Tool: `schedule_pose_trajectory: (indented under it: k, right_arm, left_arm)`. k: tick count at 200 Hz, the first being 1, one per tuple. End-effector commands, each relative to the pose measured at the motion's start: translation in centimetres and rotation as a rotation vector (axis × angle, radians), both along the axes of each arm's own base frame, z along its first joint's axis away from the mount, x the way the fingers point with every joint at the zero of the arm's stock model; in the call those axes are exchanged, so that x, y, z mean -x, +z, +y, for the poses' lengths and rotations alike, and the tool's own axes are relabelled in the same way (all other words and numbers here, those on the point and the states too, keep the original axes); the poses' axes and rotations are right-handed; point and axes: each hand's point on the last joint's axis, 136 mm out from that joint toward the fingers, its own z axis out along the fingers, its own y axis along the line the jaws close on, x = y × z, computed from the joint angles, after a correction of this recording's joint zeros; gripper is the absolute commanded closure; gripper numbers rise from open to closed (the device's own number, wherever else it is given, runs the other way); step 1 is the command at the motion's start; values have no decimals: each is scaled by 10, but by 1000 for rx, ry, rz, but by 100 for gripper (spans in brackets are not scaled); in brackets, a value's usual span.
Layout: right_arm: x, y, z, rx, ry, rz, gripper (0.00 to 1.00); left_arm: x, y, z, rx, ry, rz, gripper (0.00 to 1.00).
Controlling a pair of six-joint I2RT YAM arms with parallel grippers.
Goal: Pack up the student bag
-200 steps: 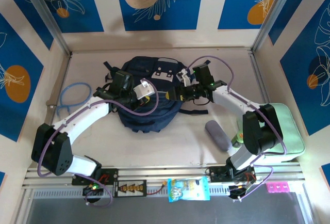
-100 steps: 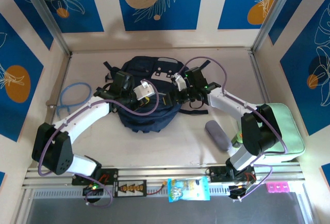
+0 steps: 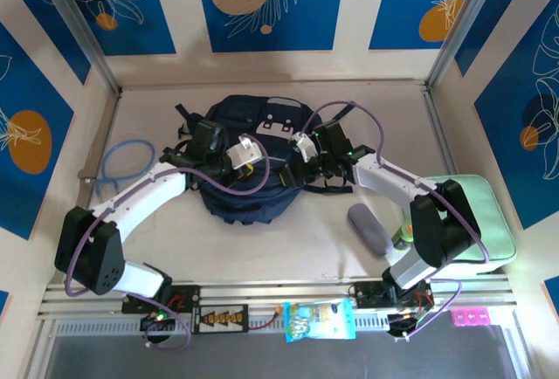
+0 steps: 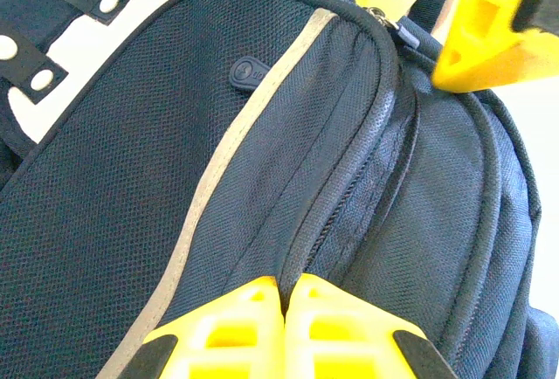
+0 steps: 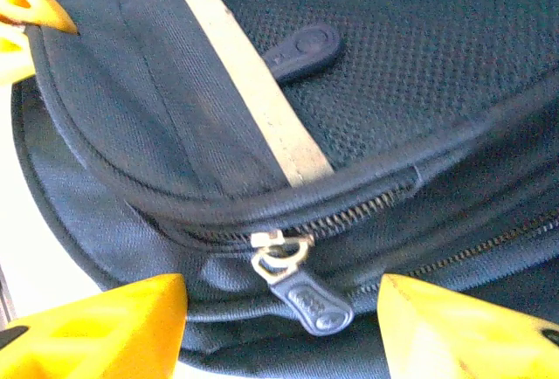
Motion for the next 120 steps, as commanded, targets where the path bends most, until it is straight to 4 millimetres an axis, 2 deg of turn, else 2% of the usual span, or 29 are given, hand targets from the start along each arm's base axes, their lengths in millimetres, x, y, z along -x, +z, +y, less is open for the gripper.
schedule_pose_trajectory:
  k: [1, 60, 120]
  right_arm:
    - [2, 12, -2, -38, 18, -28, 39]
    - [-14, 13, 1, -14, -16, -56, 48]
    - [-15, 11, 11, -4, 6, -61, 68]
  left_arm:
    - [-4, 11, -3, 13, 0, -11, 98]
    - [-3, 12, -5, 28, -6, -5, 98]
    - [-2, 10, -5, 25, -6, 3, 98]
